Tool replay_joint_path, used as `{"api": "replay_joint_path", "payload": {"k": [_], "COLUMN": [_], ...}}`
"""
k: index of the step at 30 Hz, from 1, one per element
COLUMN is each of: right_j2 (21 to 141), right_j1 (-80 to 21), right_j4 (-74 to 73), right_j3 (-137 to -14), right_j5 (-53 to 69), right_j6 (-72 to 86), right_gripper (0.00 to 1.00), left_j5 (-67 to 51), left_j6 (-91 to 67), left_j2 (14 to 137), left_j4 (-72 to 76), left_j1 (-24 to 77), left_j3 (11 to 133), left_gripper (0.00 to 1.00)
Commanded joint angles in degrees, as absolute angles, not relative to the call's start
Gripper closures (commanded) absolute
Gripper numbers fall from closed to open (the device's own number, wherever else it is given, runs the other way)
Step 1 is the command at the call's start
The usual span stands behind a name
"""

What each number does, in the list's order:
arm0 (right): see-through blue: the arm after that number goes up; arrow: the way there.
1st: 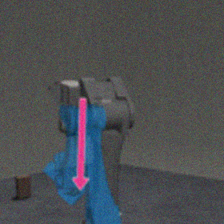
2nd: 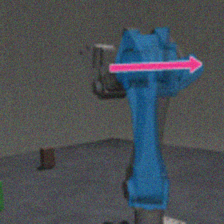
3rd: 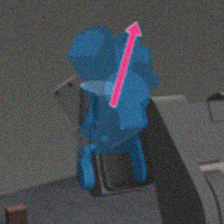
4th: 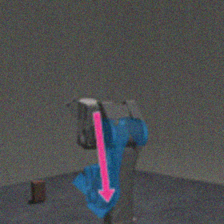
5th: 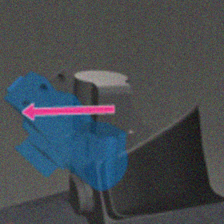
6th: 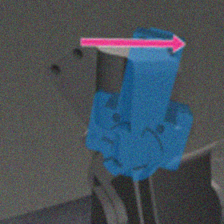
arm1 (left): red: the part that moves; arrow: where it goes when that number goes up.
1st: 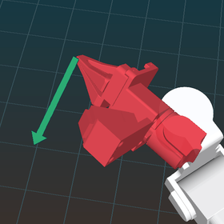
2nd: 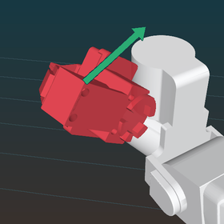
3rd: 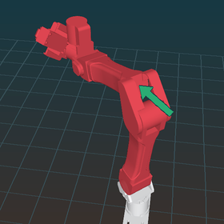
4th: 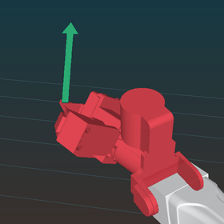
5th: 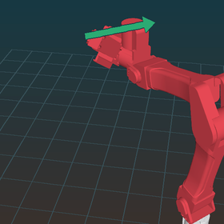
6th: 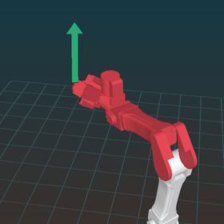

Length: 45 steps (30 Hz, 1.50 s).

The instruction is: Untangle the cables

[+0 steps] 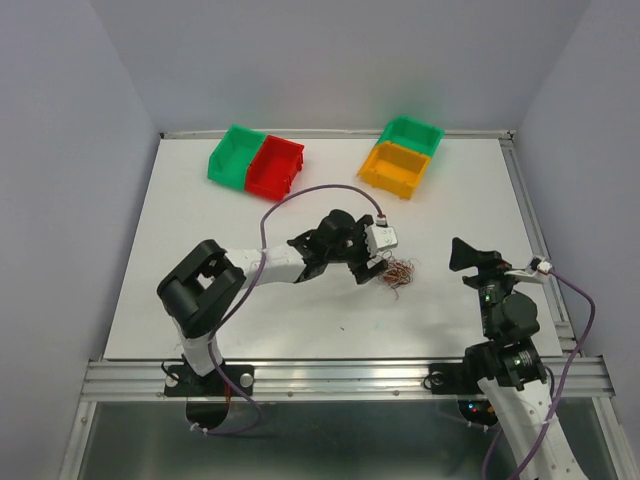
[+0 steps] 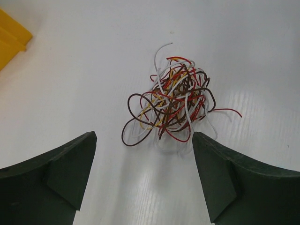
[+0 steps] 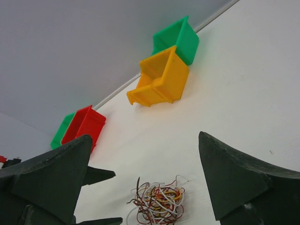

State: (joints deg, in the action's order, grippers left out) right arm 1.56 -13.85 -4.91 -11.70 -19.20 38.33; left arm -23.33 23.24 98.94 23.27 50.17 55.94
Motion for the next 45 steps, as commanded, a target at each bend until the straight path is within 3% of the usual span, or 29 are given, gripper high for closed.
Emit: {"api": "replay_joint_path", "payload": {"k": [1,7,9,10,13,15,32,35,37,38,41,45], "right_j2": [1.58,2.29,2.20,2.11,2.20,2.20,3.16,5.00,9.29,9.32,20.43,26.79], "right_j1": [-13.80,-13.80,-13.80,-13.80,-13.80,-13.80,-13.80,-13.80,-13.80,-13.80,-13.80,-13.89], "right_j4": [-4.83,-4.83,-4.83,-4.92,-4.83,-4.92,-5.27,-0.74,8.47,11.40,20.00,34.07], "right_j3": [-14.42,-13.98,-13.89,-13.80,-13.80,-13.89,-14.59,-14.15,-12.84,-12.66,-12.66,-9.24], "right_j5": [-21.70,-24.96,-24.96,-24.96,-25.40,-25.31,-21.29,-10.50,11.83,11.95,30.35,37.35], "right_j6": [37.09,36.56,36.65,36.65,36.04,35.51,33.32,29.28,26.64,26.72,27.16,29.53], "right_gripper": [0.00,0.00,0.00,0.00,0.00,0.00,0.00,0.00,0.00,0.00,0.00,0.00], "left_j5": [-20.83,-20.30,-20.21,-20.30,-20.22,-18.99,-19.42,-20.30,-20.30,-20.65,-23.71,-27.50], "left_j6": [21.27,21.44,22.06,22.32,22.59,22.94,23.29,22.68,21.19,20.75,19.95,19.07], "left_j2": [101.33,106.07,108.44,109.41,113.11,113.47,84.39,78.15,73.93,72.70,69.09,67.67], "left_j4": [24.43,23.47,21.80,21.01,14.97,13.54,11.95,12.21,13.35,13.71,14.50,14.59], "left_j1": [52.12,54.58,55.71,56.07,56.69,56.69,55.99,54.58,52.13,50.99,46.68,43.60], "left_j3": [59.85,63.01,65.02,65.91,71.43,72.42,60.21,58.80,57.05,57.04,55.29,55.02], "left_gripper": [0.06,0.10,0.21,0.27,0.79,1.00,1.00,1.00,1.00,1.00,1.00,1.00]}}
